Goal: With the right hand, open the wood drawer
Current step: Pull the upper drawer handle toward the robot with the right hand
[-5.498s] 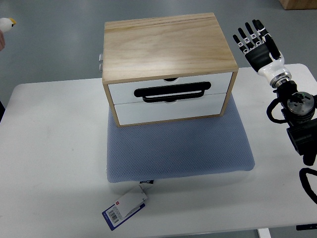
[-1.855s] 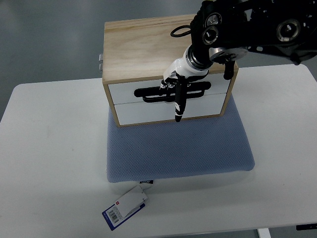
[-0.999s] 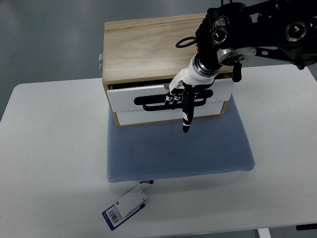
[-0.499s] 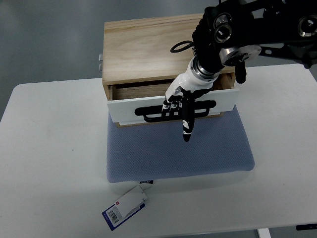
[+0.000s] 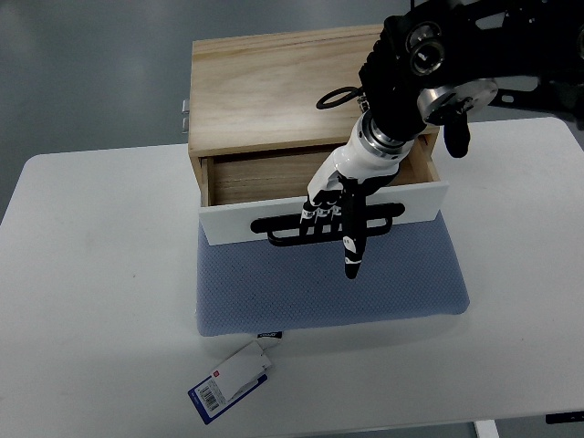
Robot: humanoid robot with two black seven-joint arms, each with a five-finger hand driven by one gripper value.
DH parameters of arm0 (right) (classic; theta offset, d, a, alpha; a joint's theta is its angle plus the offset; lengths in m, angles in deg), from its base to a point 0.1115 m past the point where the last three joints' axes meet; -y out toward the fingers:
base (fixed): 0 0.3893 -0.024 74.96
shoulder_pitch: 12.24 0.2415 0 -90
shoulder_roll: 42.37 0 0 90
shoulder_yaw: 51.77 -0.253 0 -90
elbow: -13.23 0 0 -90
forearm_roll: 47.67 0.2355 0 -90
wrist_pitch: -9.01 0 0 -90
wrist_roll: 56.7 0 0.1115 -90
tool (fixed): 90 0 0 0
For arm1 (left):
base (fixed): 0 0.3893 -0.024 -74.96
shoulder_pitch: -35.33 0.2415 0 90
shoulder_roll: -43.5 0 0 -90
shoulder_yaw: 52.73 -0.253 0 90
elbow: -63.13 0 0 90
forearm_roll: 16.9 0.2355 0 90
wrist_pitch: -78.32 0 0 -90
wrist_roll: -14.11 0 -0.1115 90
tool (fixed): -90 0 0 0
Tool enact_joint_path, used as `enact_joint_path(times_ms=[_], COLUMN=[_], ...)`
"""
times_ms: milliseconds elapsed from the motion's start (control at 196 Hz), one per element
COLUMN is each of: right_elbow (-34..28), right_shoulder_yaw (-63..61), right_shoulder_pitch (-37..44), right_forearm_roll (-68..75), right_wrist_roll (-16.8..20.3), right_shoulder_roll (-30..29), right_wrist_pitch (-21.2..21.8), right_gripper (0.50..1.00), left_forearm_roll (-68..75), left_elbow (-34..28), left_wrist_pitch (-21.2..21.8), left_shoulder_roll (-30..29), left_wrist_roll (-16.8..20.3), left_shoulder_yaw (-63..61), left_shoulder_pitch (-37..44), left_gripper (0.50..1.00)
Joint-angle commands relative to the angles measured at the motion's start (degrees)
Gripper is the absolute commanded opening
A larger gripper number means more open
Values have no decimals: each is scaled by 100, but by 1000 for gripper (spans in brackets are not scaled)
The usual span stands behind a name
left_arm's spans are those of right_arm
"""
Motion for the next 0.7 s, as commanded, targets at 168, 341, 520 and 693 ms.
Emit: enact_joint_path(times_ms=[168,341,520,693], right_elbow=[-143,-284,-424,-521], right_shoulder_yaw=[-1,-89,-115,-133], right_shoulder_pitch=[77,174,235,411], right_forearm_roll=[173,225,366,383], right_wrist_roll=[0,0,0,0], right_shoulder_roll=[103,227,393,613], right_wrist_pitch=[172,348,420,420], right_gripper=[944,944,944,944], left_forearm_roll=[1,1,1,1], left_elbow=[0,0,0,0], left_wrist_pitch=[-1,-1,-1,-1], left_shoulder_roll=[0,0,0,0], left_wrist_roll=[0,0,0,0], left_shoulder_yaw=[8,0,-9,-36], left_shoulder_pitch=[0,0,0,0], left_gripper=[1000,1000,1000,1000])
